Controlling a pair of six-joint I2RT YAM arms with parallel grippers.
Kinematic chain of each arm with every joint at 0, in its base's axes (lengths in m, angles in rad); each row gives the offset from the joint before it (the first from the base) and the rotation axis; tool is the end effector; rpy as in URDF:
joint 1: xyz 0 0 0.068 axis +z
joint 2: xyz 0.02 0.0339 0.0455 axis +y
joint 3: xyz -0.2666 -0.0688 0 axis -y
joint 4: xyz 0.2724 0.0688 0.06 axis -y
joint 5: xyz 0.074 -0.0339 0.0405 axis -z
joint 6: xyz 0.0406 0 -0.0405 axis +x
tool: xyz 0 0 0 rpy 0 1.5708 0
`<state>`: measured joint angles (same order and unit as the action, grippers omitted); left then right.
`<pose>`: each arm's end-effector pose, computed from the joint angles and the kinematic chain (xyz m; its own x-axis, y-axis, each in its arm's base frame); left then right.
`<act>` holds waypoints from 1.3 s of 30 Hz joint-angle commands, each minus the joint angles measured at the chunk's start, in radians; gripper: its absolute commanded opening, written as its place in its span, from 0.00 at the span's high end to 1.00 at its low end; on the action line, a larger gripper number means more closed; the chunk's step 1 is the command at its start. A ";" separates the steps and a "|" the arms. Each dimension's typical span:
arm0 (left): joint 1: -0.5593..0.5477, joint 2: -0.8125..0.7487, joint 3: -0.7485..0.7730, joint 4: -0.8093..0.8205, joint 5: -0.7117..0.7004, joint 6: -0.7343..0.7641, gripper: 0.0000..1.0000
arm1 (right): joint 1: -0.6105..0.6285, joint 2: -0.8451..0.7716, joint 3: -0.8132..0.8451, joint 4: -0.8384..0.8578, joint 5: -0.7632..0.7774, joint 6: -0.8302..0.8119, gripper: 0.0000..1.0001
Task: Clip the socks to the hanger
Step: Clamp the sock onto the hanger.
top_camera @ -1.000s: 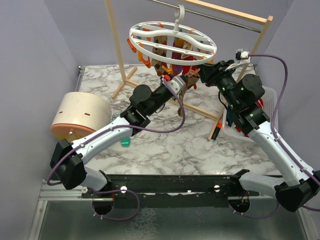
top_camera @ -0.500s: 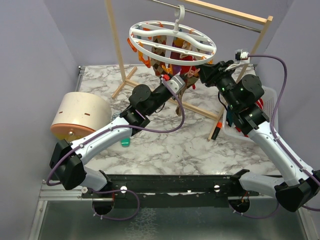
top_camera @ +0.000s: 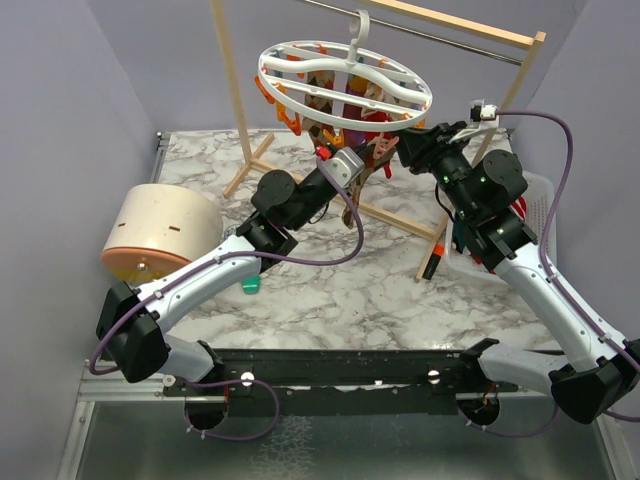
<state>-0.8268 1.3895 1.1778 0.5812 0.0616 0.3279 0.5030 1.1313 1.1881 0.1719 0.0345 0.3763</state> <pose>0.2404 -0.2648 0.4185 0.4806 -0.0475 -0.8757 0.6533 0.6855 0.3214 0.2519 0.1370 0.4561 0.0185 0.4294 -0.9029 -0.4937 0.7893 0.3652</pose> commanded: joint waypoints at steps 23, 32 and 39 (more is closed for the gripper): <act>-0.005 -0.026 -0.017 0.049 0.007 -0.018 0.94 | 0.002 -0.034 0.036 -0.106 -0.066 0.070 0.34; -0.005 -0.049 -0.049 0.048 -0.006 -0.007 0.69 | 0.002 -0.103 0.089 -0.235 -0.084 0.017 0.09; -0.005 -0.095 -0.113 0.048 -0.022 0.003 0.33 | 0.002 -0.203 0.077 -0.343 -0.088 -0.088 0.02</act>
<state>-0.8268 1.3445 1.1069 0.6048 0.0612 0.3244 0.5030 0.9806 1.2446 -0.0727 -0.0265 0.3706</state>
